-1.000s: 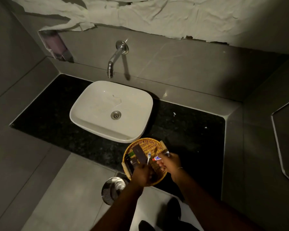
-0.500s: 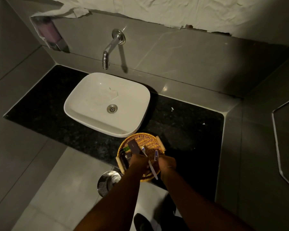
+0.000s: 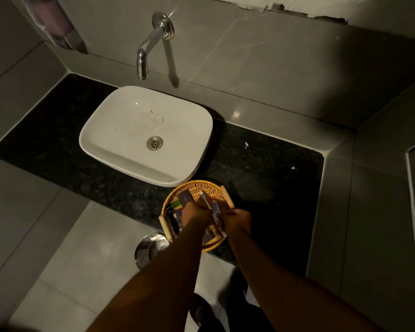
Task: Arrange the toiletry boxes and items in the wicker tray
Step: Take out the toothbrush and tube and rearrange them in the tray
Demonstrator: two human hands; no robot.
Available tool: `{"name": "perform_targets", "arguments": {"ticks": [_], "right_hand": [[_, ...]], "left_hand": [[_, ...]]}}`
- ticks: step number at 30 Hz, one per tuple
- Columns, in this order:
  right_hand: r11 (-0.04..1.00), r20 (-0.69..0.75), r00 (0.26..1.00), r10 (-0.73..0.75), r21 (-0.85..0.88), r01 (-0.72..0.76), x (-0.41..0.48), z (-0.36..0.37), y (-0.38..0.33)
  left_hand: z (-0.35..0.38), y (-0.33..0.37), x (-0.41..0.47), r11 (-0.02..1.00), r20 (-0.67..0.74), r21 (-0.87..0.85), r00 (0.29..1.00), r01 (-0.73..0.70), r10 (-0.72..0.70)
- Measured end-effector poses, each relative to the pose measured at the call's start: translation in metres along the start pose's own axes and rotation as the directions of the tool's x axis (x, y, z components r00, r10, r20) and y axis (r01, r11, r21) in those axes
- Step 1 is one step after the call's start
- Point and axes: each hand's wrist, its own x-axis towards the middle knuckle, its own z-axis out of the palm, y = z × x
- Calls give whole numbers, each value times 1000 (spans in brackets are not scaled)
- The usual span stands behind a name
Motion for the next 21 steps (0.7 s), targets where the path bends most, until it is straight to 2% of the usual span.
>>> {"name": "perform_targets", "arguments": {"ticks": [7,12,18,21], "right_hand": [[998,-120,991,-66,-21,64,-9,-2,3],[991,-136,985,-103,-94,91,-13,-2,8],[938,-108,955,-278,-244,245,-28,-2,19],[830,-74,904,-421,-433,351,-42,-6,28]], "left_hand": [[3,-3,-5,995,-55,1,994,-97,97],[4,-8,-12,962,-124,173,964,-211,234],[-4,-16,-31,895,-97,346,938,-282,333],[-21,-27,-46,856,-97,409,917,-317,386]]}}
